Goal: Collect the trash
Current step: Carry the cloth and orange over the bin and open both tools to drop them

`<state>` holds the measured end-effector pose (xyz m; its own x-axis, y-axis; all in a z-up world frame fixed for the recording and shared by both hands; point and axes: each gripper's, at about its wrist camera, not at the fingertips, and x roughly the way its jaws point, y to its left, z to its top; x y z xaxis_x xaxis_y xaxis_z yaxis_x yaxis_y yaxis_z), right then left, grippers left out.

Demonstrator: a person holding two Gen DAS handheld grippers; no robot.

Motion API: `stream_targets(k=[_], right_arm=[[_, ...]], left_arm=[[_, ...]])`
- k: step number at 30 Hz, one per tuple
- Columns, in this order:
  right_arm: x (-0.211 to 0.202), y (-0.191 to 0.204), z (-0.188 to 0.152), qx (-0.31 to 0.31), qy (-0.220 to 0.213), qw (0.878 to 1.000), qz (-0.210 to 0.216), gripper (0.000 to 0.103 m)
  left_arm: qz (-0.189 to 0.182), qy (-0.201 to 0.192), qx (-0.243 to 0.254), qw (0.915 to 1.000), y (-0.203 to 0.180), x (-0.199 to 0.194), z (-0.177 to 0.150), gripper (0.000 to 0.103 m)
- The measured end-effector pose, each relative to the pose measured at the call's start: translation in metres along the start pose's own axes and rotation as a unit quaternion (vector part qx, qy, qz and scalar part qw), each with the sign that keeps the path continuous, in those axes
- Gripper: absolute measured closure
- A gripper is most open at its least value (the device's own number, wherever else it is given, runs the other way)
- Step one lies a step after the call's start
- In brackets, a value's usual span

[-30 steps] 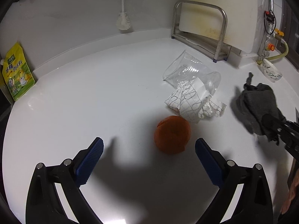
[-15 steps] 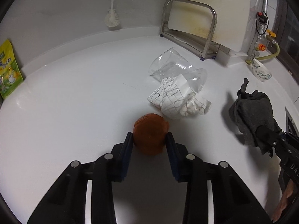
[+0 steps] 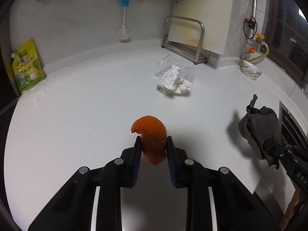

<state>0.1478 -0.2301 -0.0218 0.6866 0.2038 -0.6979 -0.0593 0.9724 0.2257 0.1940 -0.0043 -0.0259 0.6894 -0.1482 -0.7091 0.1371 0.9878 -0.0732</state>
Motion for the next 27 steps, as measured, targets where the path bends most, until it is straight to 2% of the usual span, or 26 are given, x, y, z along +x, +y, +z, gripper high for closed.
stream_targets(k=[4,13,21,27], right_arm=[[-0.033,0.006,-0.028,0.026,-0.014,1.0,0.005,0.087],[-0.088,0.014,-0.086,0.058,-0.033,0.998,0.008,0.087],[-0.123,0.022,-0.139,0.045,-0.03,0.998,0.007,0.087],[-0.14,0.019,-0.178,0.05,-0.033,0.998,0.022,0.087]], left_arm=[[0.011,-0.015,0.025,0.9995,-0.01,-0.036,-0.022,0.078],[-0.006,-0.037,0.048,0.9981,-0.034,-0.101,-0.07,0.078],[-0.025,-0.009,0.066,0.9975,-0.053,-0.121,-0.115,0.078],[-0.049,-0.01,0.063,0.9968,-0.068,-0.139,-0.143,0.078]])
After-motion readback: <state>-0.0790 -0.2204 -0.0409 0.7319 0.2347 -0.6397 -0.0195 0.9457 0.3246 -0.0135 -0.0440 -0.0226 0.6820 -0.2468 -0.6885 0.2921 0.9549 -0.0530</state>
